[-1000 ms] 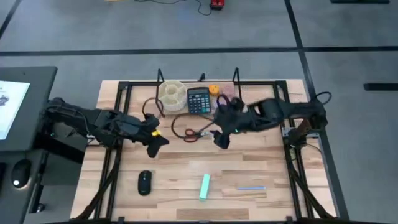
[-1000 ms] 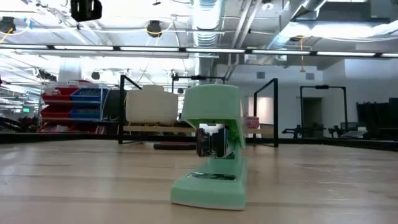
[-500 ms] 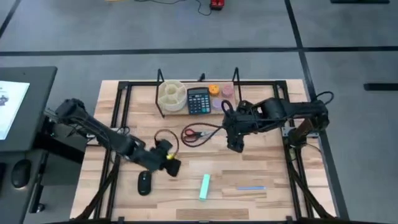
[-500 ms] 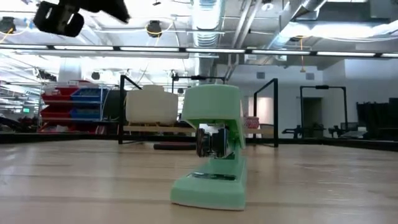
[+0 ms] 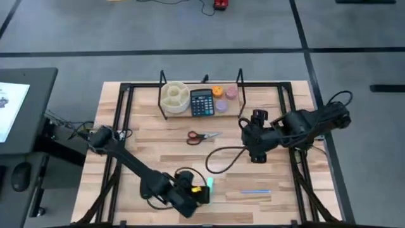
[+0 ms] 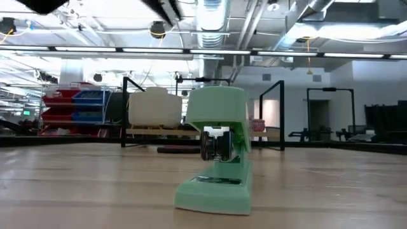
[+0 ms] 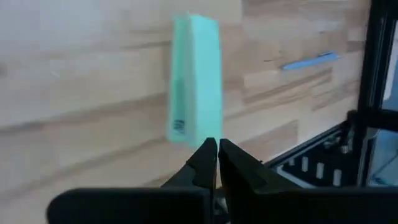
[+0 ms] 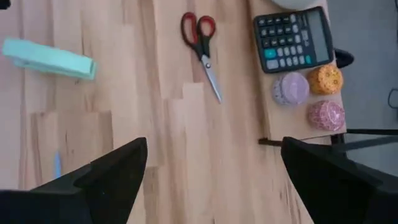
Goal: Stock shelves
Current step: Put the light green stapler to the bottom left of the shelf
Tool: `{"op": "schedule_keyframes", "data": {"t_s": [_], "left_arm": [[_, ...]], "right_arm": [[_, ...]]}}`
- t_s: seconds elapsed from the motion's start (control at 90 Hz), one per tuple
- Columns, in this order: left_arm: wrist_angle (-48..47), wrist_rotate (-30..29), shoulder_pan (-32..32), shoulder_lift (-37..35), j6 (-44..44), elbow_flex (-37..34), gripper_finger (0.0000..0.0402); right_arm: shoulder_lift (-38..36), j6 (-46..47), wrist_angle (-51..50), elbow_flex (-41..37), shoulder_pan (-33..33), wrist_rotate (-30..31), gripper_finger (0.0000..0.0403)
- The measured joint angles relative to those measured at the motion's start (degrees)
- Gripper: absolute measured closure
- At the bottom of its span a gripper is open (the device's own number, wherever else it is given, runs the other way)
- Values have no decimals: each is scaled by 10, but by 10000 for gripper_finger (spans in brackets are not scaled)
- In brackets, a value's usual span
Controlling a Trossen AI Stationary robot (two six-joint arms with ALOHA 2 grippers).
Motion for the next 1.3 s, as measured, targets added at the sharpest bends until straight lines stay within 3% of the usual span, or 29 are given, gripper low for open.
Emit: {"op": "schedule_keyframes", "data": {"t_s": [0.156,0.389,0.544,0.678,0.822,1.3], "left_arm": [[31,15,17,49,14,49,367],[80,92,44,81,70,53,244],[89,183,65,75,85,53,191],[84,250,75,74,97,68,185],[31,261,75,73,82,72,188],[-58,210,79,80,60,72,189]], "right_arm": [[-21,1,26,-41,5,-1,45],[-53,1,39,-78,22,-4,45],[-72,1,48,-95,28,-4,45],[-88,1,62,-112,27,-4,45],[-92,1,70,-112,27,-4,45],[-91,-4,74,-112,27,-3,45]]}}
